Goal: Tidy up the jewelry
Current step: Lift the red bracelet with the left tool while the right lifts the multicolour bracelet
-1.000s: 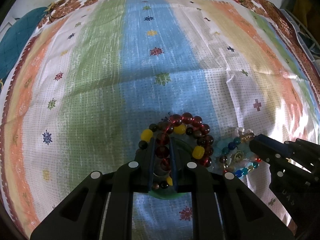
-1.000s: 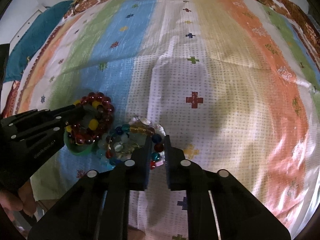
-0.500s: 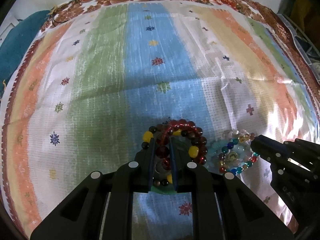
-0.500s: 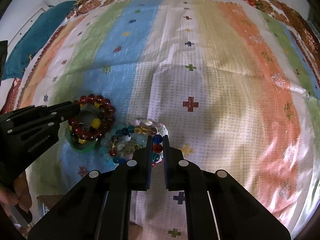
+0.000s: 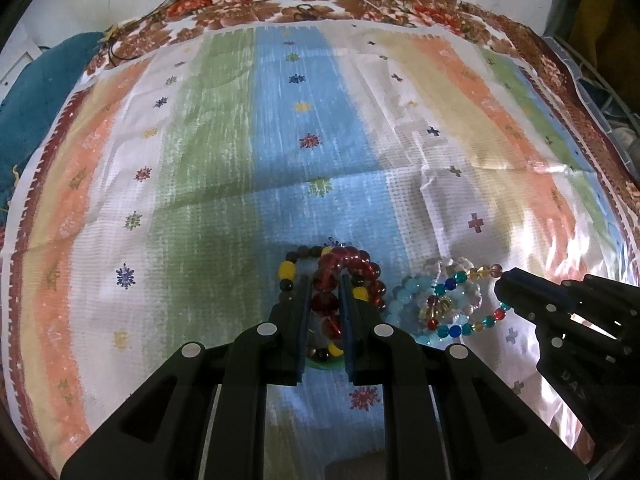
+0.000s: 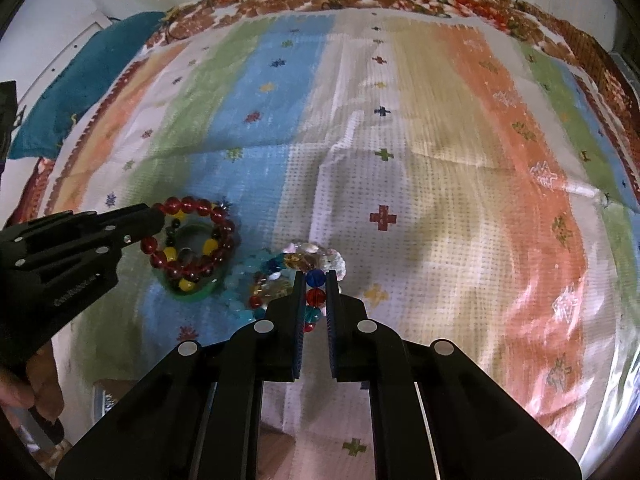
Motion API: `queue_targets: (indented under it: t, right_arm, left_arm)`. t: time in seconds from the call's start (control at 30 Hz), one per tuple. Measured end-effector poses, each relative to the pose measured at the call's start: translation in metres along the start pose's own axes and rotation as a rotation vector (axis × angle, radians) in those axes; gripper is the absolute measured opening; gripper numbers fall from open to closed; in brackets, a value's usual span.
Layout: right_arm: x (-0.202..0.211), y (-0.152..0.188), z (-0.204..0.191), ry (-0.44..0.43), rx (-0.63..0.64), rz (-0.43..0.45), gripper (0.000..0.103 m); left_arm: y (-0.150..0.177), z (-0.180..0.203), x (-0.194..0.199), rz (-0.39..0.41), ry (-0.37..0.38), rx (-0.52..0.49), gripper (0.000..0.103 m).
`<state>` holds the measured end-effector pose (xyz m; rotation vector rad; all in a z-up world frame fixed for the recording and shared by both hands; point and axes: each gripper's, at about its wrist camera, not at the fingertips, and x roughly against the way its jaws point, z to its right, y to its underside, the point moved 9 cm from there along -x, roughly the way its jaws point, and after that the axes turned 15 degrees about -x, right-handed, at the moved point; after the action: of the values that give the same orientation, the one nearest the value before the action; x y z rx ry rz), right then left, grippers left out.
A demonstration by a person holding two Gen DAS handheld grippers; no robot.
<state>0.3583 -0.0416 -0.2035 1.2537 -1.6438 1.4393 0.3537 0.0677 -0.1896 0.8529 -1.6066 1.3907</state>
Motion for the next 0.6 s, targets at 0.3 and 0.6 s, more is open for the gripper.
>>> queue_targets:
  t: [0.3,0.6]
  right_arm:
    - [0.027,0.002,-0.01,-0.02,0.01,0.05,0.01]
    - [0.048,0.011,-0.012,-0.038,0.013,0.076,0.01]
  left_arm:
    - [0.001,-0.001,0.027,0.042,-0.005,0.009,0.013]
    - [0.012,0.011,0.049,0.063,-0.021,-0.002,0.013]
